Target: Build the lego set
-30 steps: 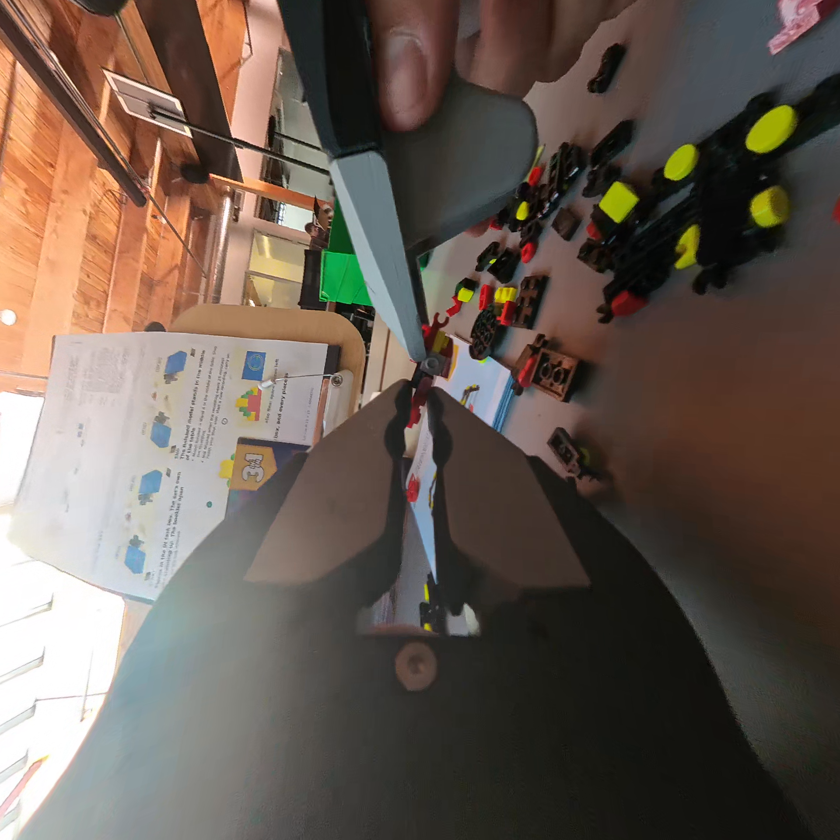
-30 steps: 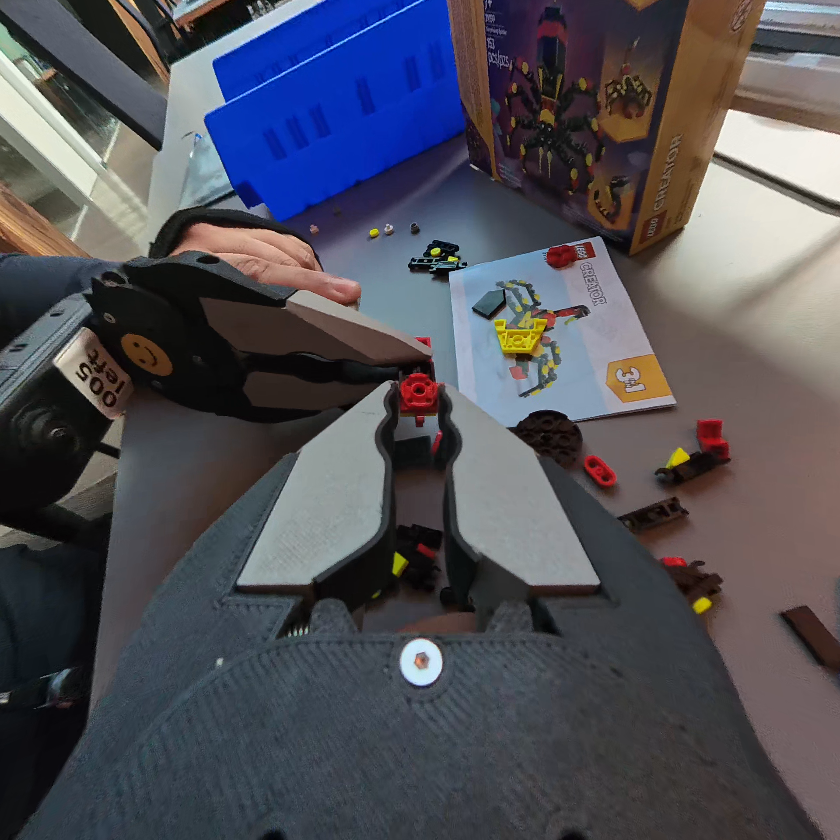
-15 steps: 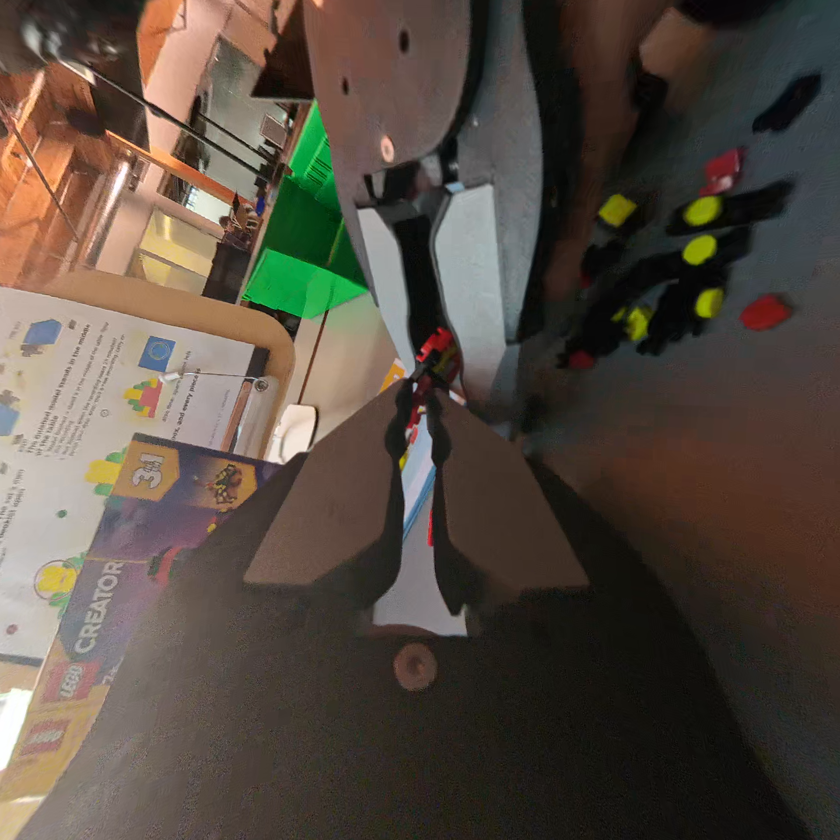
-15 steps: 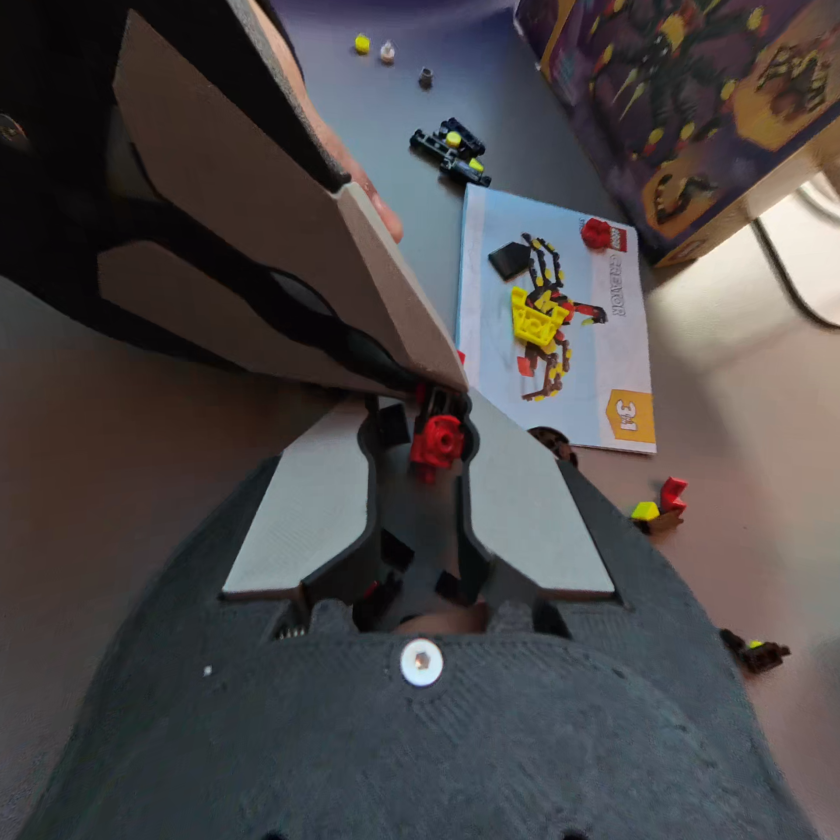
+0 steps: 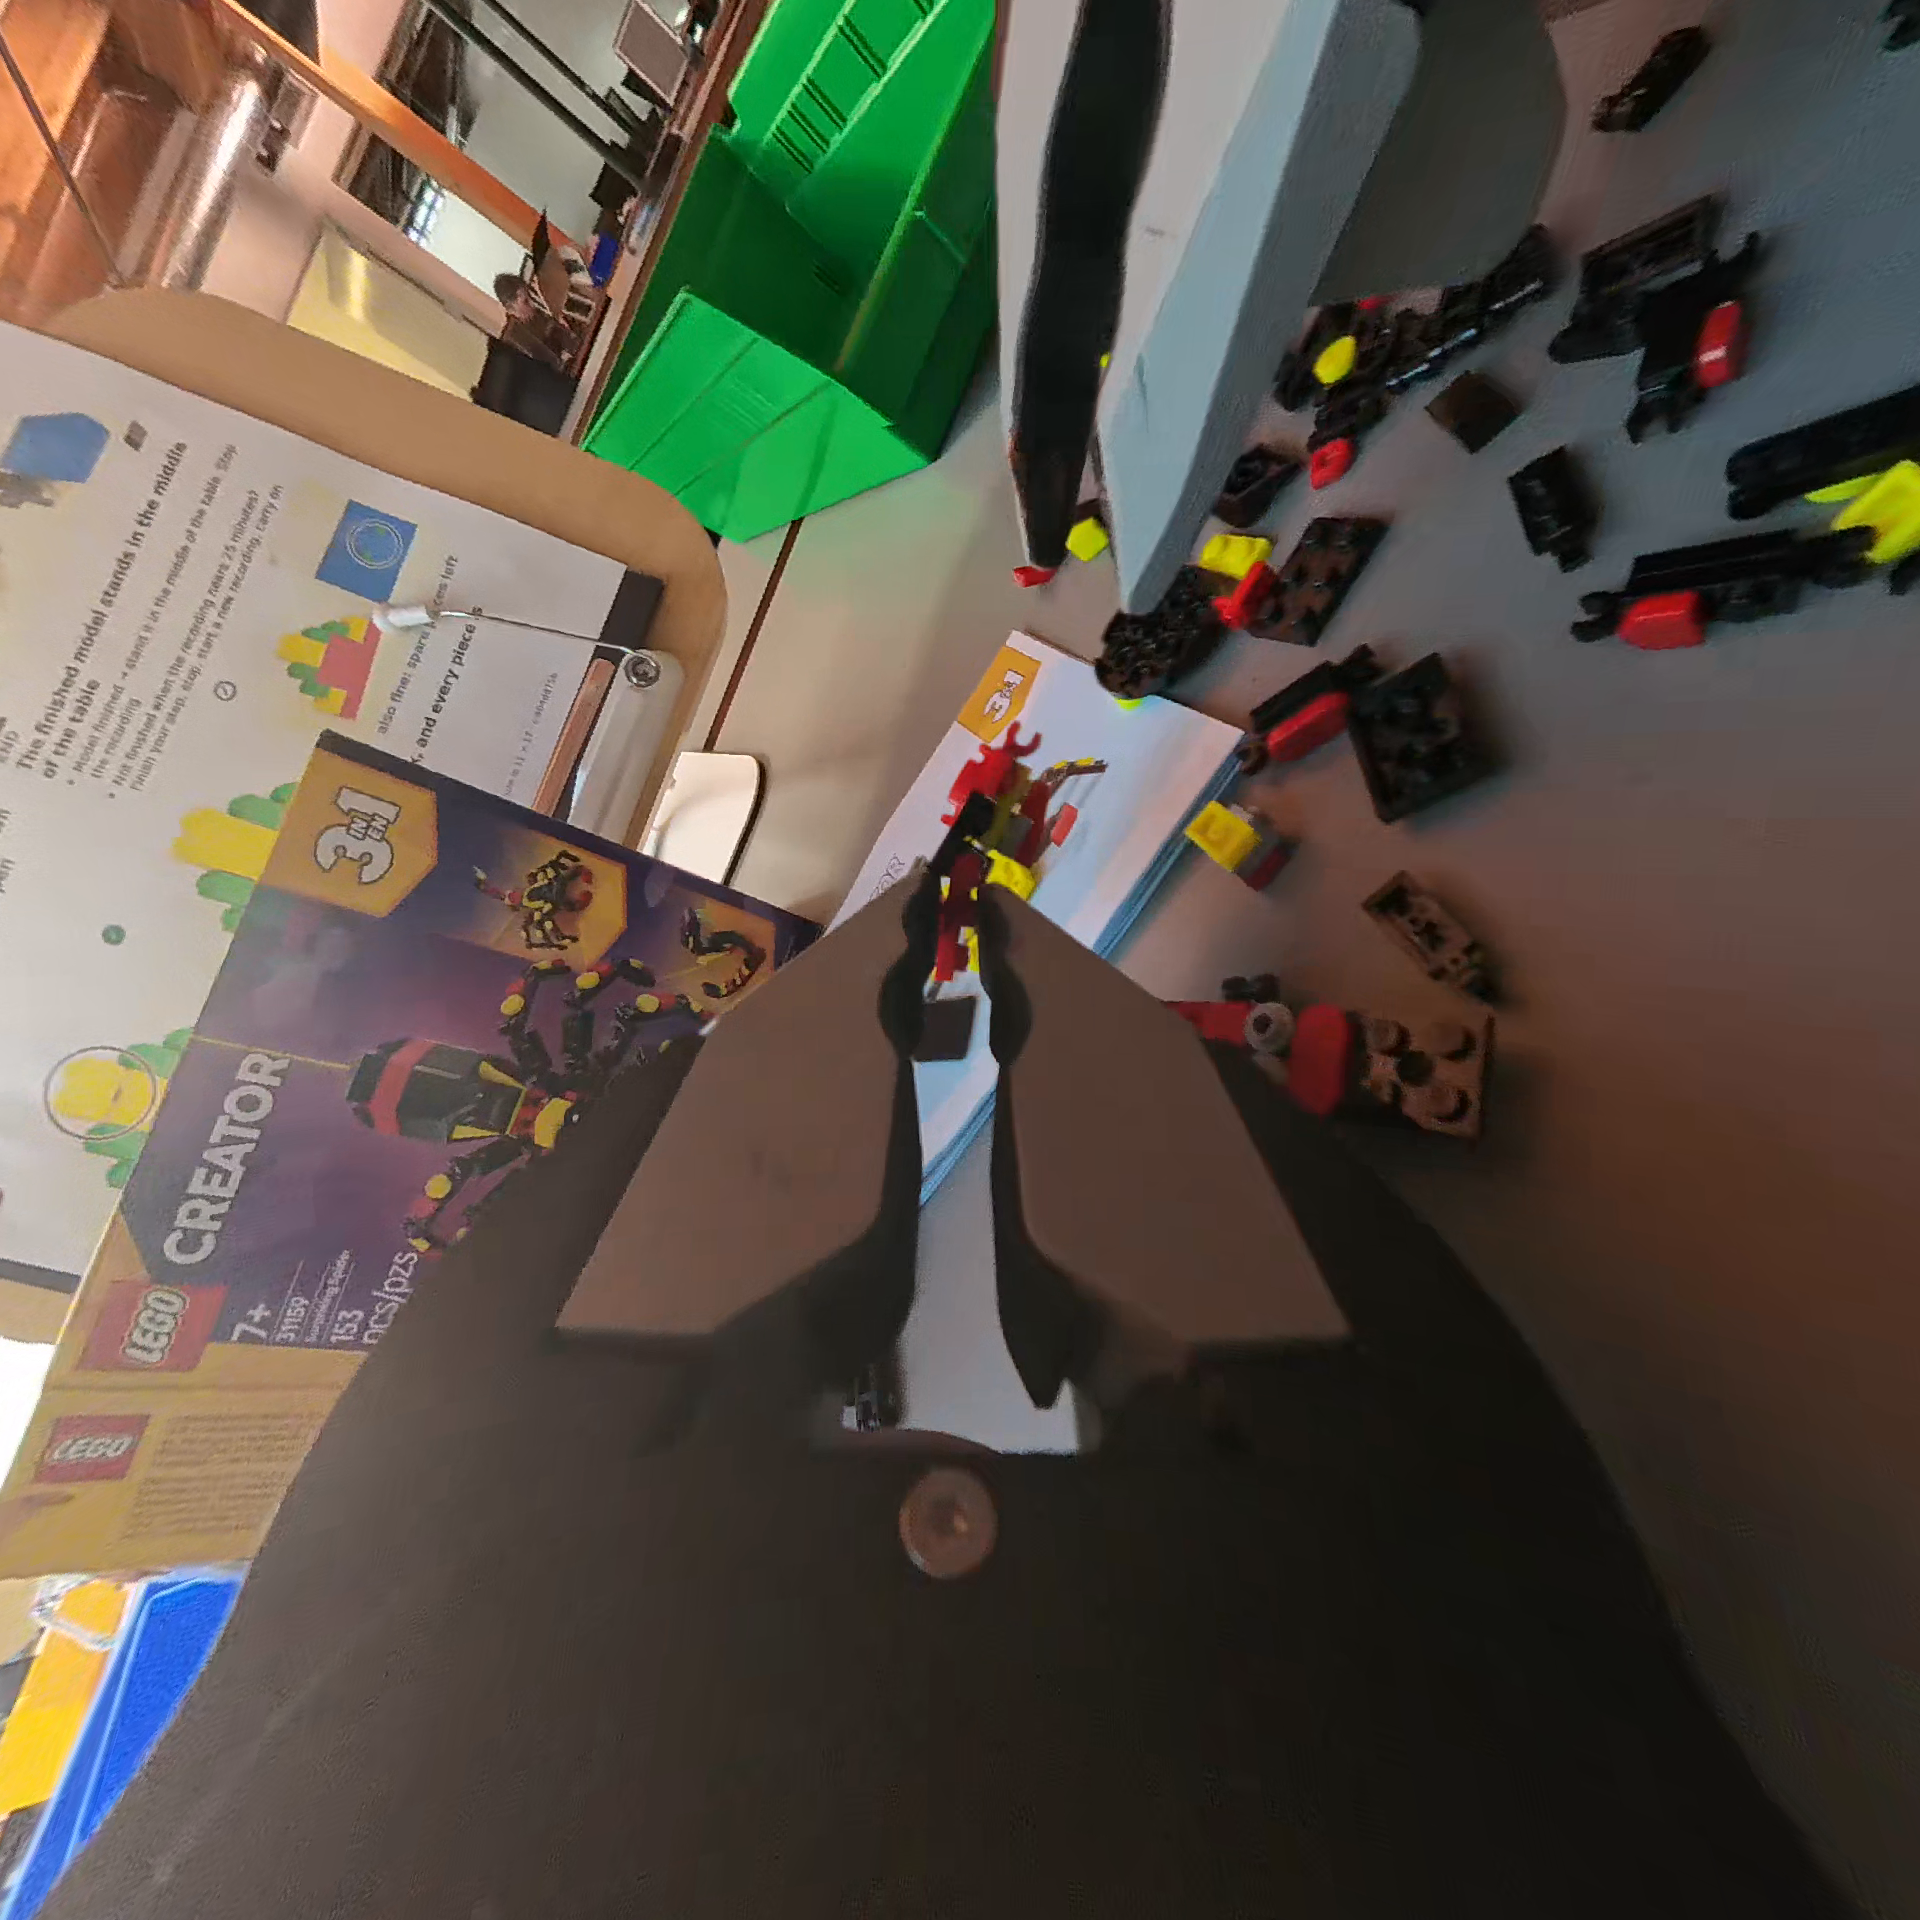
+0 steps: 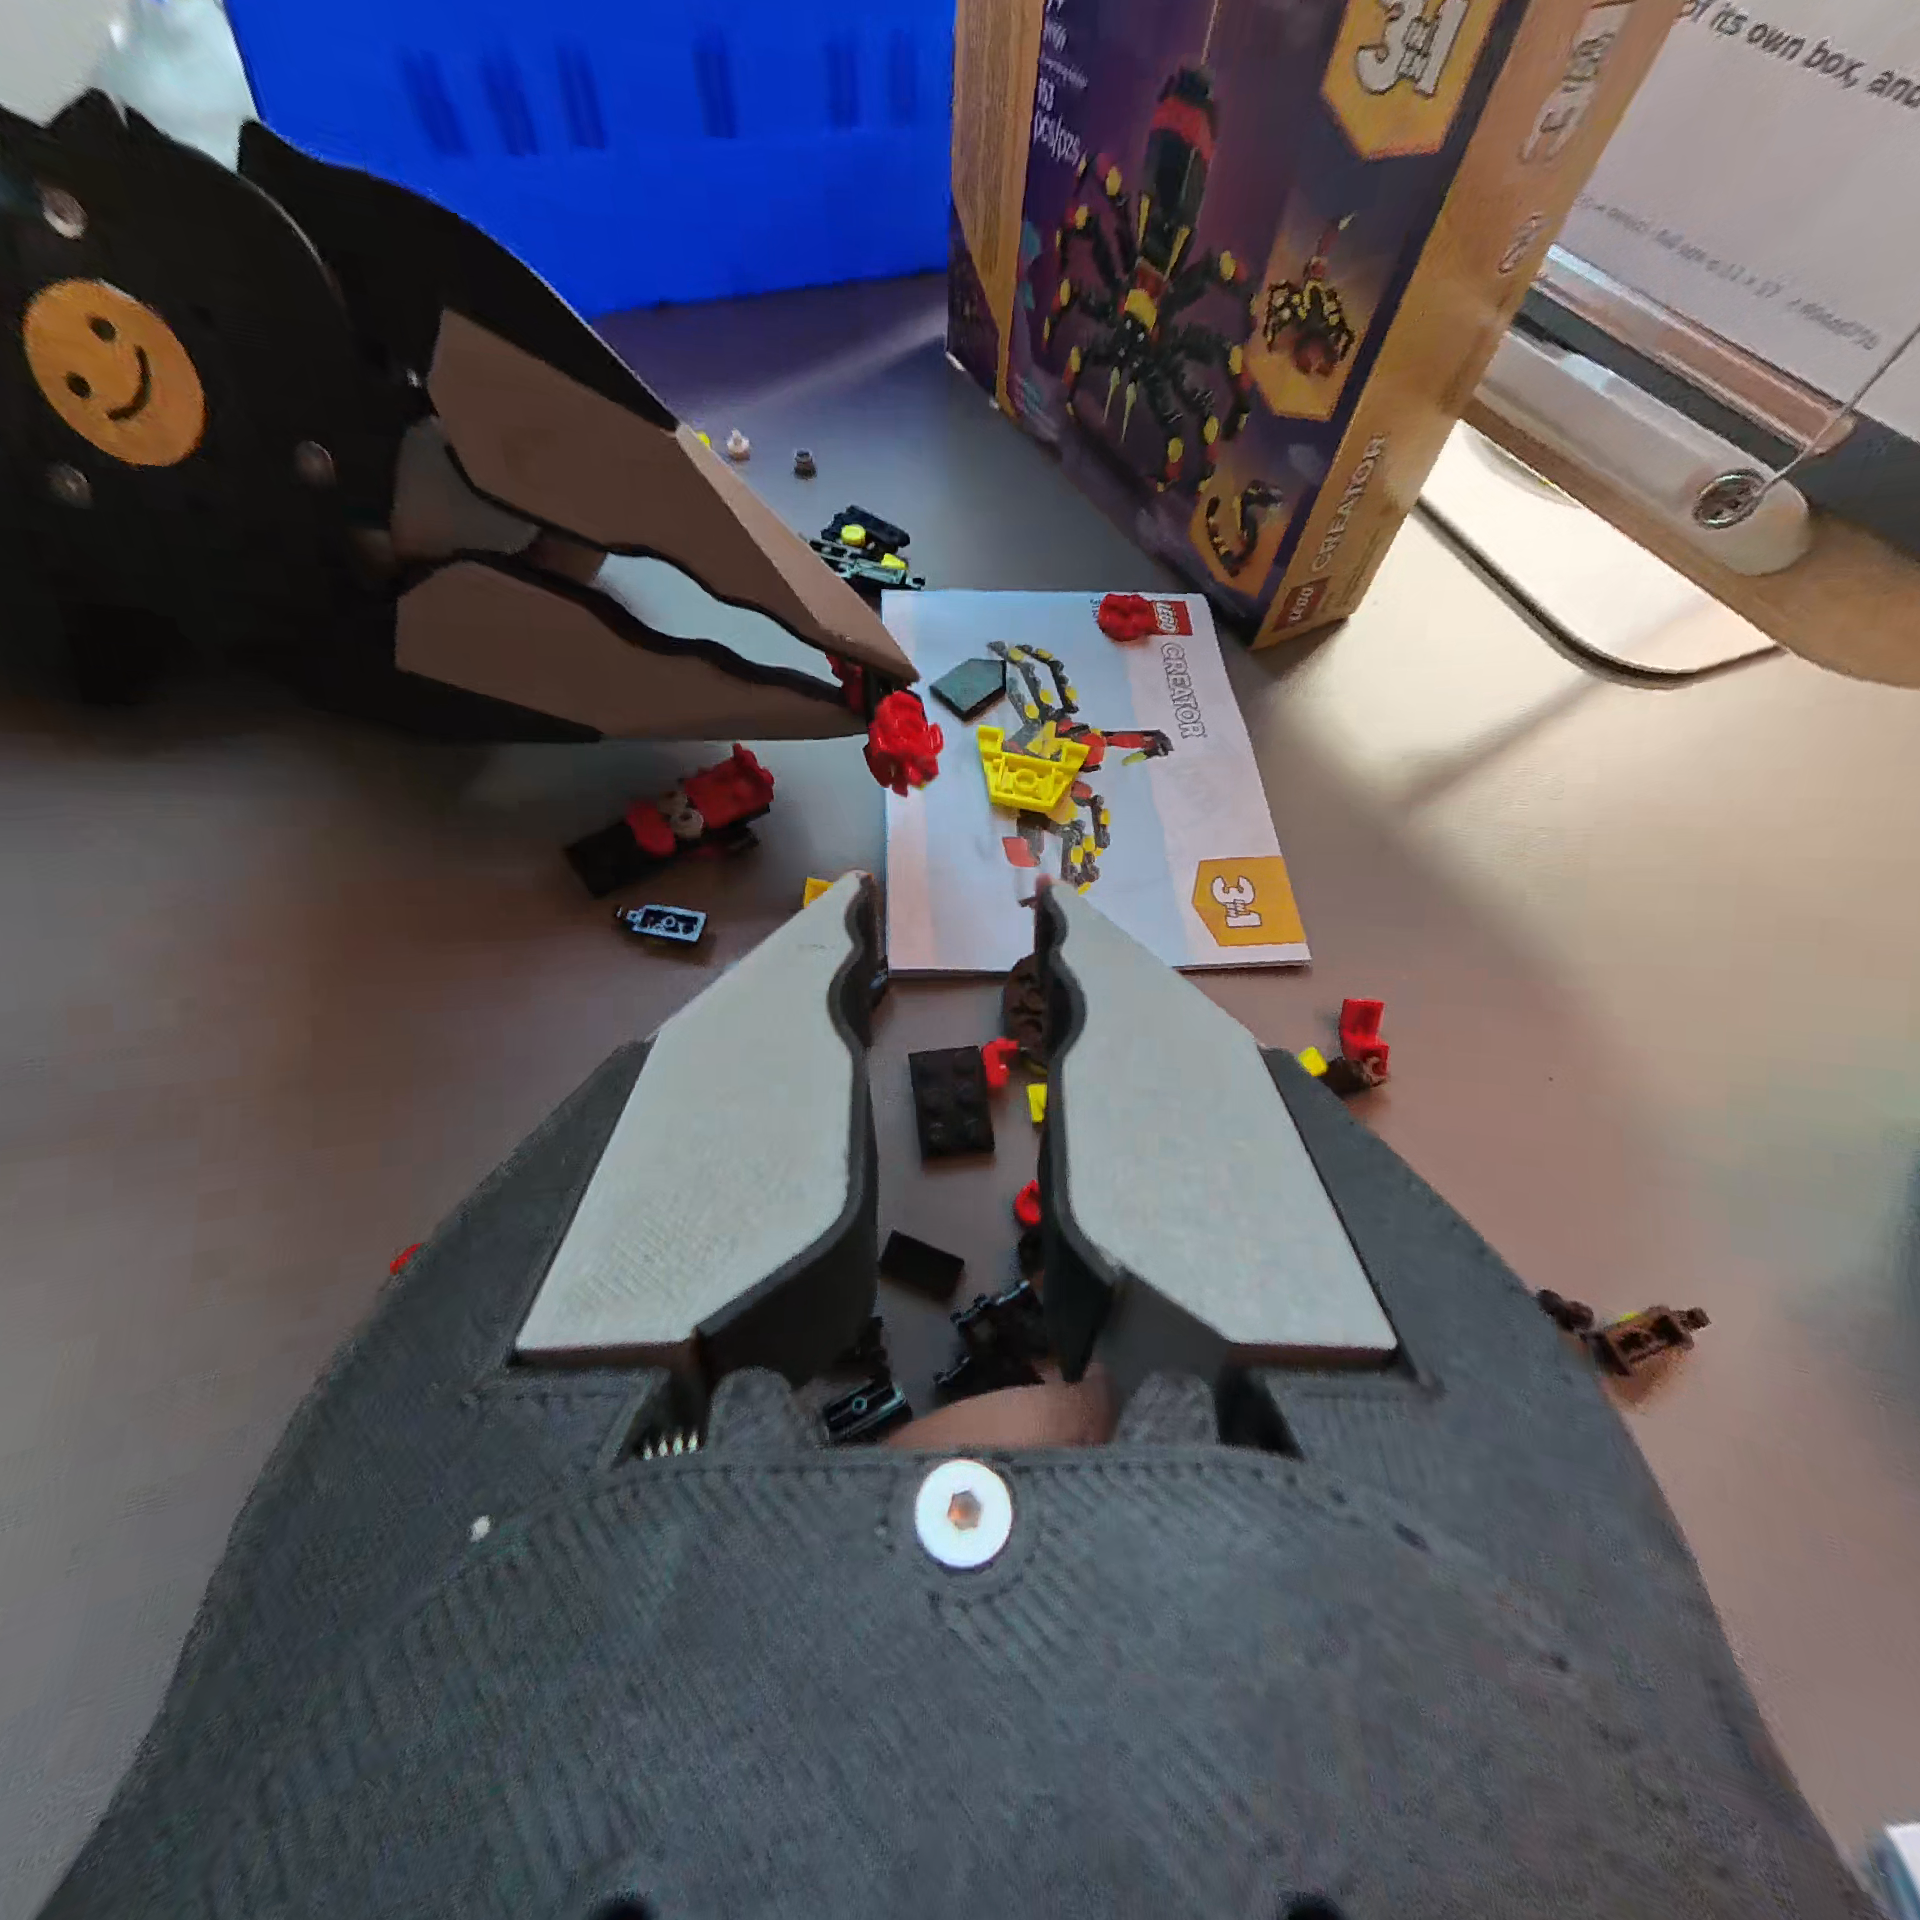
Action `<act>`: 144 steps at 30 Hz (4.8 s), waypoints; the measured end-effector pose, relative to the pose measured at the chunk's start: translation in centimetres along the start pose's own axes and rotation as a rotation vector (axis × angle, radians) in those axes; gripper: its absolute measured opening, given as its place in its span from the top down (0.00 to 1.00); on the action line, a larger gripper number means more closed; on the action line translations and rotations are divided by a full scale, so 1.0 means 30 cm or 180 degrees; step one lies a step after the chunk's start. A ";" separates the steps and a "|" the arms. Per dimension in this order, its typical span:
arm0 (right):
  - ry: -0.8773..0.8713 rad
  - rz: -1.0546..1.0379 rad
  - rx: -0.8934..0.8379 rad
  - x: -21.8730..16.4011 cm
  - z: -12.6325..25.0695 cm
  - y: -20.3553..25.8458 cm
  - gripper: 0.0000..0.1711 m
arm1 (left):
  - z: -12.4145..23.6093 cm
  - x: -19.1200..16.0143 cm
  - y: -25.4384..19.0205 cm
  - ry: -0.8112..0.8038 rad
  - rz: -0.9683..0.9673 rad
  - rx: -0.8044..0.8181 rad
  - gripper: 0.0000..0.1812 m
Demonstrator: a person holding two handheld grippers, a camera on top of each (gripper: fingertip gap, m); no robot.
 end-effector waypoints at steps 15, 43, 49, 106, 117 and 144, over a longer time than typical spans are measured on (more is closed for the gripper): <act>-0.0612 0.0521 0.0346 0.038 0.013 0.106 0.81 | 0.055 0.051 0.017 -0.0697 0.0563 -0.0296 0.98; -0.0658 -0.0736 0.0340 0.078 -0.039 0.070 0.93 | 0.039 0.076 0.060 -0.0647 0.1237 -0.0141 0.98; -0.0651 -0.0252 0.0392 0.078 -0.019 0.085 0.93 | 0.055 0.075 0.072 -0.0917 0.1791 -0.0574 0.98; -0.1666 0.0846 -0.3296 0.007 0.379 -0.186 1.00 | 0.184 -0.156 0.138 -0.0141 0.0804 0.1031 1.00; -0.1359 0.1125 -0.3607 -0.126 0.478 0.022 1.00 | 0.363 -0.156 0.048 0.0518 0.0569 0.1429 1.00; -0.0682 0.2067 -0.2661 -0.019 0.146 -0.266 1.00 | 0.152 -0.227 0.084 0.0484 -0.0031 0.0934 1.00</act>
Point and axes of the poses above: each gripper's, where its closed fingertips meet, z back along the fingers, x out of its top, y = z × x across the jaws, the point moved 6 cm from there along z, back along the fingers, and after that the axes turned 12 degrees about -z, right-handed, at the moved point
